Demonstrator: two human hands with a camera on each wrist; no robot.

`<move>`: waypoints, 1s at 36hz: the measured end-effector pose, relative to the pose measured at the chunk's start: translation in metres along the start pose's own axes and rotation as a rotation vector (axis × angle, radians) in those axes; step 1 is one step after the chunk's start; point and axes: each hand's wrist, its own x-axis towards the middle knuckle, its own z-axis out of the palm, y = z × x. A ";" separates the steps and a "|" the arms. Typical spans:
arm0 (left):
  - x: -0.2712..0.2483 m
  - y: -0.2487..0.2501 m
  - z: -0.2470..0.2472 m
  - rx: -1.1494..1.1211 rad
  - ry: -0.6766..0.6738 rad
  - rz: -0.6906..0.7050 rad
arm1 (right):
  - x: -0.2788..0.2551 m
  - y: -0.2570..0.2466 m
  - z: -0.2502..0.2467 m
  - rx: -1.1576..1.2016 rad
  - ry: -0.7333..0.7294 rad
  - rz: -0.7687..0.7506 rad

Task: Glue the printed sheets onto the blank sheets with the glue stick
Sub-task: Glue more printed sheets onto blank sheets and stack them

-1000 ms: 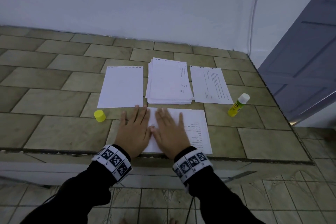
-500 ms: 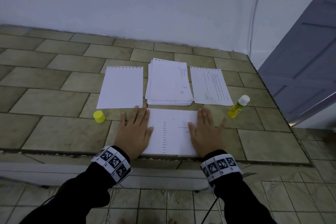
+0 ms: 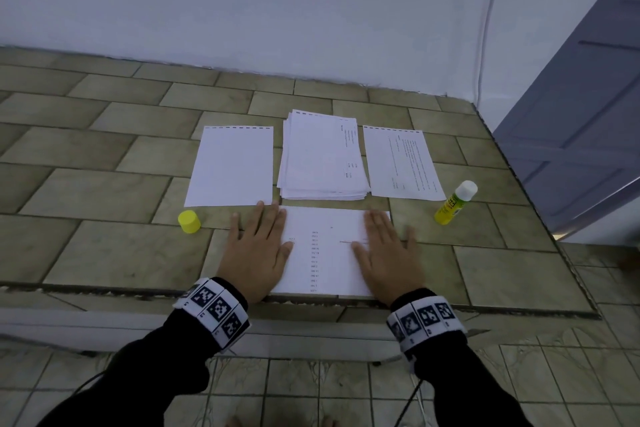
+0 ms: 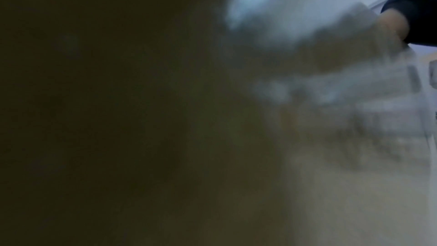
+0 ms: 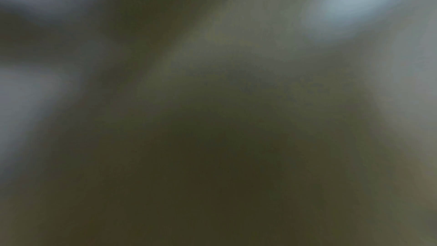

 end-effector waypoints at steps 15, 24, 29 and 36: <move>-0.002 -0.001 -0.003 -0.020 -0.013 0.004 | 0.004 -0.009 0.005 -0.002 -0.013 -0.081; -0.002 -0.001 -0.003 -0.040 -0.014 0.015 | 0.000 0.017 -0.033 0.078 -0.159 0.085; -0.002 -0.006 -0.004 -0.051 -0.037 0.036 | 0.006 0.014 -0.063 0.228 -0.092 -0.060; -0.005 -0.005 -0.005 -0.074 -0.039 0.066 | 0.028 0.010 -0.060 0.018 -0.210 -0.057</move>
